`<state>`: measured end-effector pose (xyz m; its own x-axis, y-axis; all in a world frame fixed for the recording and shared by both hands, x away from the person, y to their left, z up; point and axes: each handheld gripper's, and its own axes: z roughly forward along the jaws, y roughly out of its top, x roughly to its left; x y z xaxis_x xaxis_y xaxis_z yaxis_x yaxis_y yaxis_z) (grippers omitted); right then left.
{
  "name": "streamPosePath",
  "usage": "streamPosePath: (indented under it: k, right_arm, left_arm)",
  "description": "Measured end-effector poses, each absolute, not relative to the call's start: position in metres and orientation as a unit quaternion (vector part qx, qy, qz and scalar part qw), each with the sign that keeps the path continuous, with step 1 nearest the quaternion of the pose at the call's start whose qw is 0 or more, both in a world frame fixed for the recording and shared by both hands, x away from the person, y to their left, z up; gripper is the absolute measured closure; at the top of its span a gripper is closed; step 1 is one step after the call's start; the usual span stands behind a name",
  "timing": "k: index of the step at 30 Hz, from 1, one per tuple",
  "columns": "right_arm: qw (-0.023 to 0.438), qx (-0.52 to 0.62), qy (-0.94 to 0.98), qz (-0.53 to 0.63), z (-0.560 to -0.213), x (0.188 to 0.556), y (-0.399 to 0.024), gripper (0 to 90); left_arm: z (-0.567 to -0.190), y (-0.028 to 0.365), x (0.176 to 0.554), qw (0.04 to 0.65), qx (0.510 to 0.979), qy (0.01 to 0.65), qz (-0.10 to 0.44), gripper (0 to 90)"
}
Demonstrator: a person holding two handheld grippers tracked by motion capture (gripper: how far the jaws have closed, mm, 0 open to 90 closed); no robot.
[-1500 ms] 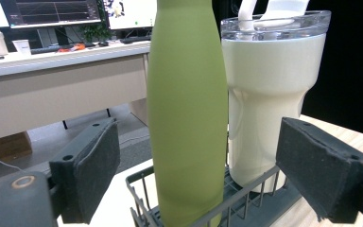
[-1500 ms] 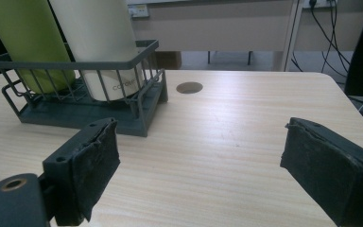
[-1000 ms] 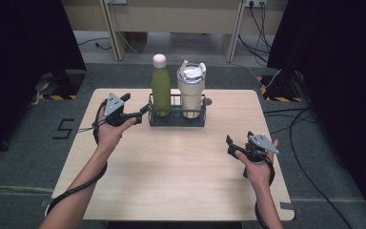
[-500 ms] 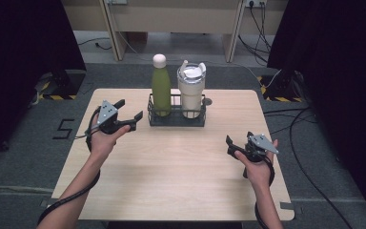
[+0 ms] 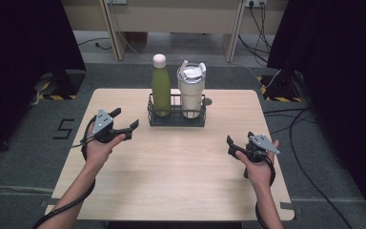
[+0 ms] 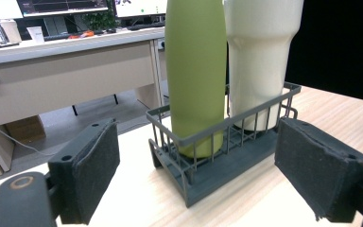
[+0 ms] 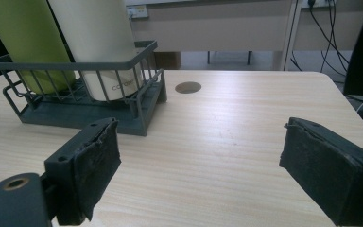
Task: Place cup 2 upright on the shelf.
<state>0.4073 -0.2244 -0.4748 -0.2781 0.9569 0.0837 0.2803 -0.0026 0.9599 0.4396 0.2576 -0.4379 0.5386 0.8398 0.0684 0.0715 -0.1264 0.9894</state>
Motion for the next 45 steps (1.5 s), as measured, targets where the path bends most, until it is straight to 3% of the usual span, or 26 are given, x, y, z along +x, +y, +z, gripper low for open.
streamPosePath:
  k: [45]
  right_arm:
    - [0.334, 0.494, 0.627, 0.502, -0.476, 0.407, -0.222, 12.6]
  left_arm:
    - [-0.503, 0.307, 0.386, 0.540, 0.660, 0.402, 0.334, 14.4]
